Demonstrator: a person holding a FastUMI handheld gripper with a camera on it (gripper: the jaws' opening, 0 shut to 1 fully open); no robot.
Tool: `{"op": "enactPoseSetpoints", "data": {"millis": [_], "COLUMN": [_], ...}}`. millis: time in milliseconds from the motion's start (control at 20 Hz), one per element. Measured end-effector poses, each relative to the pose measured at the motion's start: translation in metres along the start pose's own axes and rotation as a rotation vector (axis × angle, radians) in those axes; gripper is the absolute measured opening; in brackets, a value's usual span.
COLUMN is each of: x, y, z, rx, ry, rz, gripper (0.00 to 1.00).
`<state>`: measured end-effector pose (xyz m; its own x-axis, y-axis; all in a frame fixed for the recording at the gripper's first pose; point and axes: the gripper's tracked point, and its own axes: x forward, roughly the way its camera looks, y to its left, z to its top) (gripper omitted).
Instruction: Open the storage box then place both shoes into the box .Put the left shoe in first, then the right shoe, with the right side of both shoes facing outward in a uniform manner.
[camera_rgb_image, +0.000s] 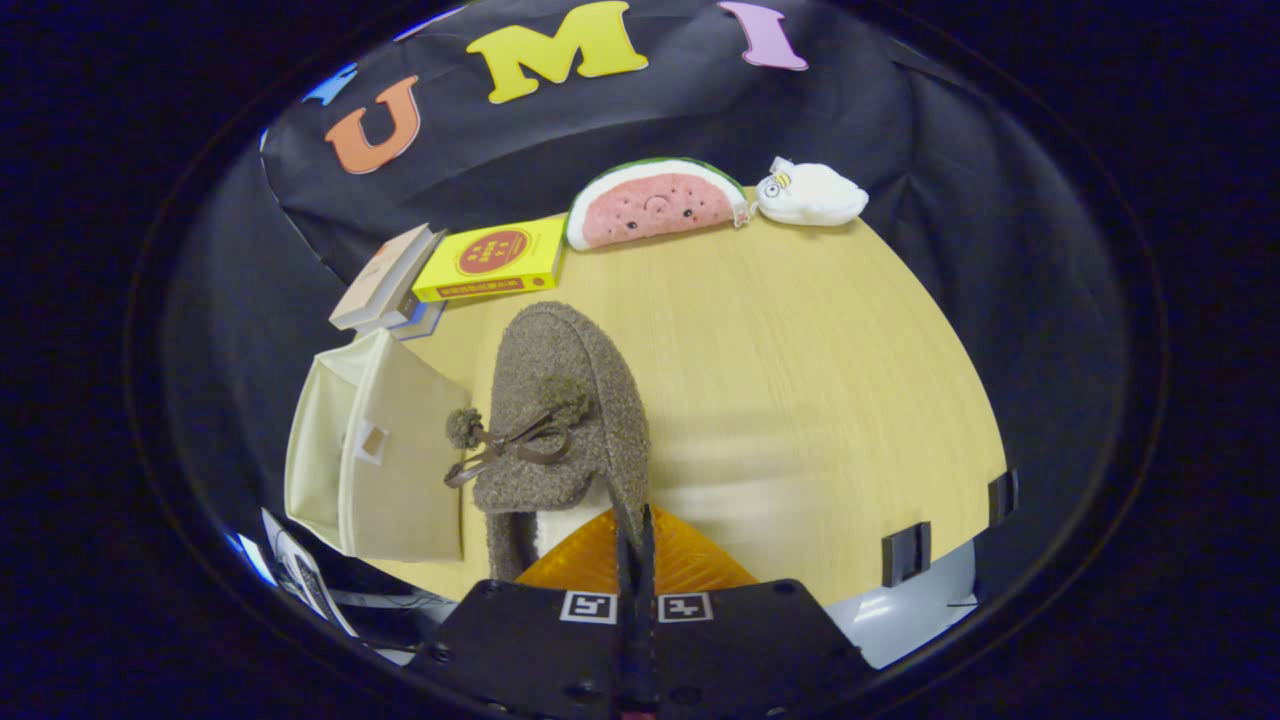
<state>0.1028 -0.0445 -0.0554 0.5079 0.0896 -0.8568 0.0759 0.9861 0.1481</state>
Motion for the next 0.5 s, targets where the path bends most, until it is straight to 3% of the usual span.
{"op": "enactPoseSetpoints", "data": {"millis": [350,500], "x": [-0.043,-0.041], "y": [0.101,0.148], "z": [0.009,0.008], "rx": [-0.058,-0.073], "ry": [-0.087,-0.086], "rz": [0.071,0.111], "gripper": [0.00,0.00]}}
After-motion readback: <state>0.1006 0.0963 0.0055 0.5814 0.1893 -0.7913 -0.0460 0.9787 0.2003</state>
